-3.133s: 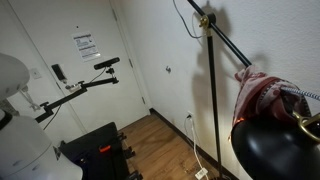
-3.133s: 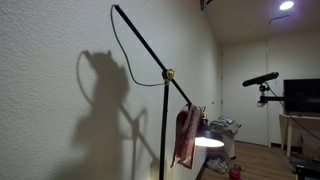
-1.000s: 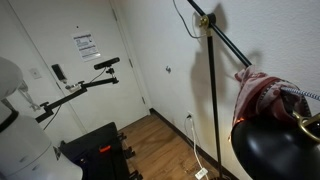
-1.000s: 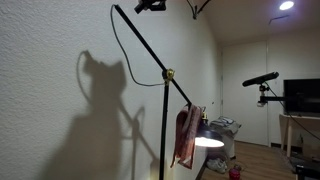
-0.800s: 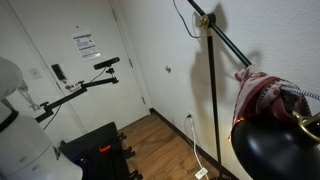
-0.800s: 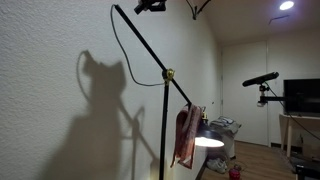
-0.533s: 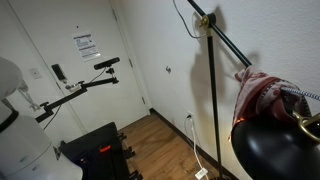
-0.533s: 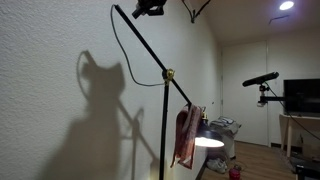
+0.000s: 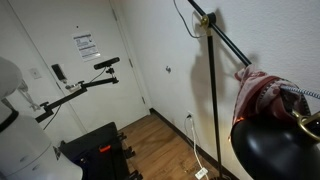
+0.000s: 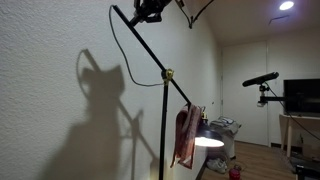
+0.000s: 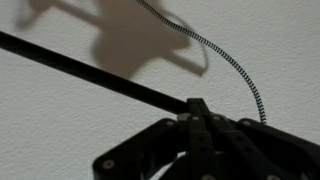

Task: Move the lamp upwards

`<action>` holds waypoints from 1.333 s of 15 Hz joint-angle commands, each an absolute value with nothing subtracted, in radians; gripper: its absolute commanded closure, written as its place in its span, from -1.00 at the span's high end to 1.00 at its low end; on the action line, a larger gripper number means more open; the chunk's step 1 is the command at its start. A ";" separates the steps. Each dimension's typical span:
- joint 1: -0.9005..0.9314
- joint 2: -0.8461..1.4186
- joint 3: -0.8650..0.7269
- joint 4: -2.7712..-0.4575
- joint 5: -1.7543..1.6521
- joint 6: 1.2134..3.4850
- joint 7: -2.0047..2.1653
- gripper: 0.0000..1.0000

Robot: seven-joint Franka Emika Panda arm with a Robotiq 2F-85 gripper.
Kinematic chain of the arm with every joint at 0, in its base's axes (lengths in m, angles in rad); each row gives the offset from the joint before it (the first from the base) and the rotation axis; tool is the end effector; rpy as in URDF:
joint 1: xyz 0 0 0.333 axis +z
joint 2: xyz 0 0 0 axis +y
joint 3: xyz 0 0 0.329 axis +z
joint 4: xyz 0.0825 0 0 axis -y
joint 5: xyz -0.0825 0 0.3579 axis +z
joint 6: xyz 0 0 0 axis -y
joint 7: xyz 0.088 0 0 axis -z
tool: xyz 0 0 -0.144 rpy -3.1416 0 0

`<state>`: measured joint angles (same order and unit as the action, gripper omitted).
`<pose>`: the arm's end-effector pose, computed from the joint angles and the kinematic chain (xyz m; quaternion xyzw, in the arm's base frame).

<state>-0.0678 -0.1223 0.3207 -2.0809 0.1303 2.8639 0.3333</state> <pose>0.5544 0.1460 0.5871 -0.8970 0.0774 -0.4086 0.1500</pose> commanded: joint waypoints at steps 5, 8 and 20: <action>0.056 -0.189 0.210 -2.108 0.121 2.881 0.307 -1.00; 0.005 -0.194 0.241 -2.095 0.076 2.895 0.362 -1.00; -0.032 -0.111 0.248 -2.058 -0.039 2.934 0.408 -1.00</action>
